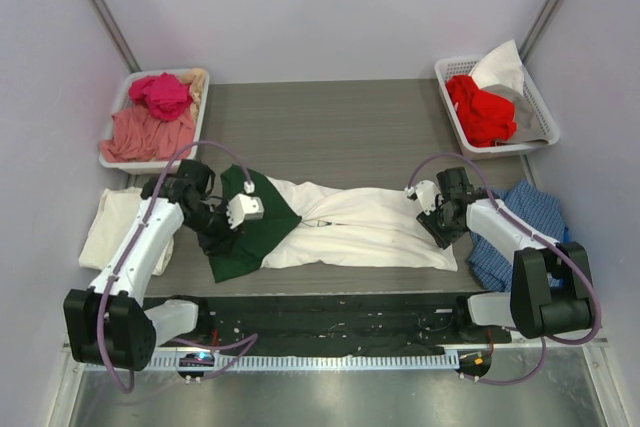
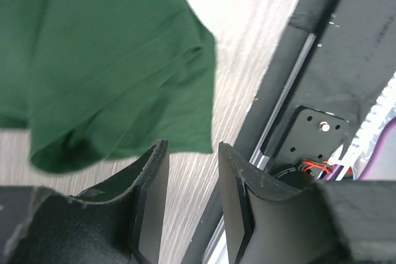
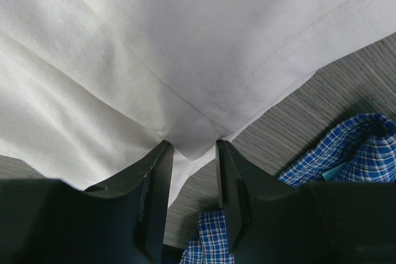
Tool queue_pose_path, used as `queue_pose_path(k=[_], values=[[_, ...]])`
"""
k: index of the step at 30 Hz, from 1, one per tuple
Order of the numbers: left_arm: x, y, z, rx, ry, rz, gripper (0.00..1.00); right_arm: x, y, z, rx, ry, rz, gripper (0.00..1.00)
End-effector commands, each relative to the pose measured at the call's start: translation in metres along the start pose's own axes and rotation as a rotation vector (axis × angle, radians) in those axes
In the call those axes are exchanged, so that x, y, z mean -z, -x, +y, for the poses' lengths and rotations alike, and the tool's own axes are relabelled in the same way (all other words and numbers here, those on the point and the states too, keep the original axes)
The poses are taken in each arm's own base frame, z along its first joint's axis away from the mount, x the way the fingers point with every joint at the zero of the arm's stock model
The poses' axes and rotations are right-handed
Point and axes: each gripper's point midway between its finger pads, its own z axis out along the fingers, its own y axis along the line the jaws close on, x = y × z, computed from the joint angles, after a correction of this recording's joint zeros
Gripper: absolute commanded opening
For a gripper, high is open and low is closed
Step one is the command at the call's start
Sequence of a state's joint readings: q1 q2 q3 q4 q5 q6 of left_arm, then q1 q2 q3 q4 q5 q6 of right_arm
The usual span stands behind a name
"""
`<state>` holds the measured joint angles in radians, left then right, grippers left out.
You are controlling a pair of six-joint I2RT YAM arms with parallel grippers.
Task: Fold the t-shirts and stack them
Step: Fold the other side of the tshirt into a rectangle
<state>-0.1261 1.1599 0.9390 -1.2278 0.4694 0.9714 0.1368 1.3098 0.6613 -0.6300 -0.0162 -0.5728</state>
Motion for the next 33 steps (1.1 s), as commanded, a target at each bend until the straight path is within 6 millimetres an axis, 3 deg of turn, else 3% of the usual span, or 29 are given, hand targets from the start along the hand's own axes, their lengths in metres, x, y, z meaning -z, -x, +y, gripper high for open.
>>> queue_pose_path(k=[1, 15, 22, 30, 33], values=[[-0.015, 0.01, -0.014, -0.081, -0.088, -0.03, 0.42, -0.001, 0.006, -0.004, -0.002, -0.017, -0.012, 0.42], [-0.063, 0.021, 0.014, -0.13, -0.095, -0.004, 0.43, -0.003, 0.003, -0.001, 0.0, -0.009, -0.002, 0.42], [-0.084, 0.019, 0.016, -0.117, -0.131, 0.032, 0.43, -0.004, 0.002, -0.001, 0.002, -0.008, 0.0, 0.42], [-0.095, 0.017, 0.017, -0.114, -0.131, 0.041, 0.43, -0.006, 0.0, -0.001, 0.007, -0.005, 0.006, 0.42], [-0.096, 0.019, 0.019, -0.108, -0.13, 0.041, 0.35, -0.006, 0.001, 0.0, 0.006, -0.002, 0.006, 0.42]])
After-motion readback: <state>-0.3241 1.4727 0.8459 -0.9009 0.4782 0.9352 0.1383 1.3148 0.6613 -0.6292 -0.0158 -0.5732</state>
